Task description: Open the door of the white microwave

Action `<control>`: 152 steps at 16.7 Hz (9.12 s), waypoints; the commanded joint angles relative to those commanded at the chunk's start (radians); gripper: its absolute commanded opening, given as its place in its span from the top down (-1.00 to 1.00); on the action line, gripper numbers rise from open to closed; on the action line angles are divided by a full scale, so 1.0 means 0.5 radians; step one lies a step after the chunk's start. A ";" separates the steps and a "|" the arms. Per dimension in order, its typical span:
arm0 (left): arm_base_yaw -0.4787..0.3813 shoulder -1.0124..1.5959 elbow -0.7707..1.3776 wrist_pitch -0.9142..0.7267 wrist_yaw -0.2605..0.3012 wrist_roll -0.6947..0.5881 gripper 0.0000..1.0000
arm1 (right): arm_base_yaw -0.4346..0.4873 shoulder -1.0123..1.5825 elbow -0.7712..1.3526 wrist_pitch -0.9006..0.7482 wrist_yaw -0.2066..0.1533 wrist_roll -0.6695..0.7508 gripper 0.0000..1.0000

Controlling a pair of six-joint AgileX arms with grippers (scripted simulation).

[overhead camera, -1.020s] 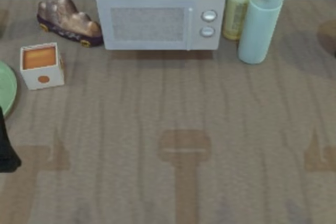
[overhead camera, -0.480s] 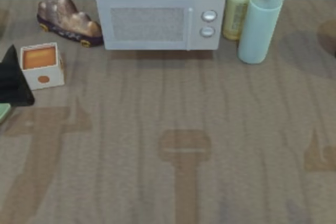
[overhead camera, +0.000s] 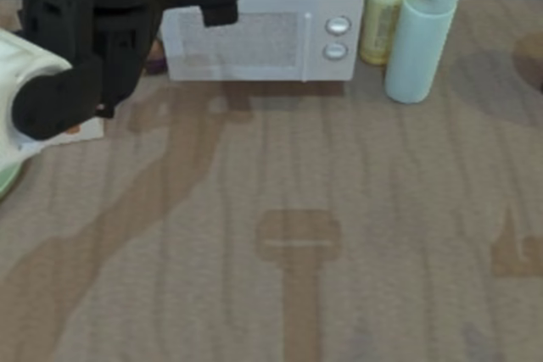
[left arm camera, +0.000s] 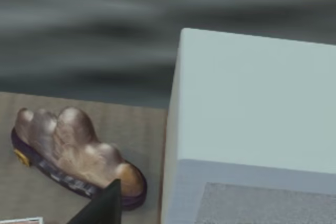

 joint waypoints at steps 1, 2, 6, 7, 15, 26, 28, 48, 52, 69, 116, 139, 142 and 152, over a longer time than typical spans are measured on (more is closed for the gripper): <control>-0.073 0.183 0.129 0.002 -0.064 -0.040 -1.00 | 0.000 0.000 0.000 0.000 0.000 0.000 -1.00; -0.141 0.352 0.248 0.001 -0.125 -0.077 -1.00 | 0.000 0.000 0.000 0.000 0.000 0.000 -1.00; -0.365 0.900 0.613 -0.022 -0.320 -0.186 -1.00 | 0.000 0.000 0.000 0.000 0.000 0.000 -1.00; -0.405 0.996 0.676 -0.030 -0.354 -0.204 -1.00 | 0.000 0.000 0.000 0.000 0.000 0.000 -1.00; -0.471 1.167 0.779 -0.049 -0.414 -0.233 -1.00 | 0.000 0.000 0.000 0.000 0.000 0.000 -1.00; -0.260 1.633 1.206 0.092 -0.227 -0.079 -1.00 | 0.000 0.000 0.000 0.000 0.000 0.000 -1.00; -0.260 1.633 1.206 0.092 -0.227 -0.079 -1.00 | 0.000 0.000 0.000 0.000 0.000 0.000 -1.00; -0.260 1.633 1.206 0.092 -0.227 -0.079 1.00 | 0.000 0.000 0.000 0.000 0.000 0.000 -1.00; -0.380 1.600 1.154 0.064 -0.210 -0.091 1.00 | 0.000 0.000 0.000 0.000 0.000 0.000 -1.00; -0.189 2.046 2.631 -2.069 0.372 -0.577 1.00 | 0.000 0.000 0.000 0.000 0.000 0.000 -1.00; -0.177 1.949 2.486 -2.029 0.431 -0.528 1.00 | 0.000 0.000 0.000 0.000 0.000 0.000 -1.00; -0.175 1.852 2.313 -1.933 0.460 -0.459 1.00 | 0.000 0.000 0.000 0.000 0.000 0.000 -1.00; -0.175 1.852 2.313 -1.933 0.460 -0.459 1.00 | 0.000 0.000 0.000 0.000 0.000 0.000 -1.00; -0.175 1.852 2.313 -1.933 0.460 -0.459 1.00 | 0.000 0.000 0.000 0.000 0.000 0.000 -1.00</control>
